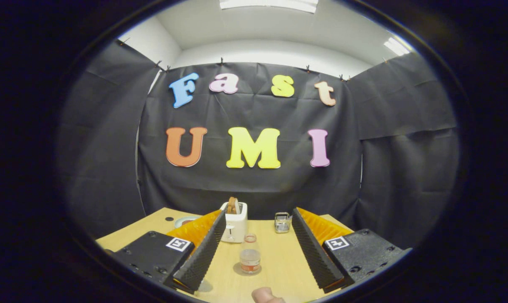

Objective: Take the bottle from table, then pour the juice into the cup, finally place the bottle on the coaster

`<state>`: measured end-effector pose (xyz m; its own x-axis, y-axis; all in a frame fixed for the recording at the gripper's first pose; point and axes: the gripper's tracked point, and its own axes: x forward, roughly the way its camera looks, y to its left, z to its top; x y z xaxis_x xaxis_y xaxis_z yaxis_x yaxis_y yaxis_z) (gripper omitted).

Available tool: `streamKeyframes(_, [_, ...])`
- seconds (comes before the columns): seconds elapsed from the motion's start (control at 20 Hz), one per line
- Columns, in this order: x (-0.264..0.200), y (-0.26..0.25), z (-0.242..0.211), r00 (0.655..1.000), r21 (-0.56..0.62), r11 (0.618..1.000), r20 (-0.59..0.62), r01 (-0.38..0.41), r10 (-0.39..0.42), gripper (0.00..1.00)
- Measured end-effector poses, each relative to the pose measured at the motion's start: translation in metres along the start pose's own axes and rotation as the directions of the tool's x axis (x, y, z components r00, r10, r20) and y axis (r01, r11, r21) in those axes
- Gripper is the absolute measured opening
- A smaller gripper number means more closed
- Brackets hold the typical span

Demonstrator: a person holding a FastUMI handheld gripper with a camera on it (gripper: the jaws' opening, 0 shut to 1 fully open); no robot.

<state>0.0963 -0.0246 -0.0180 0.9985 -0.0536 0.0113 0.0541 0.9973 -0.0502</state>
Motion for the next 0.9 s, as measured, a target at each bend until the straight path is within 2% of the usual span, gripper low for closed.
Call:
streamKeyframes(0.15, [-0.030,0.001,0.021,1.000,0.026,1.000,-0.002,-0.015,0.015,1.00])
streamKeyframes(0.4, [-0.069,0.001,0.027,0.999,0.062,0.998,-0.022,-0.023,0.025,1.00])
streamKeyframes(0.9, [-0.117,0.018,0.019,1.000,-0.004,1.000,-0.021,-0.003,0.003,1.00])
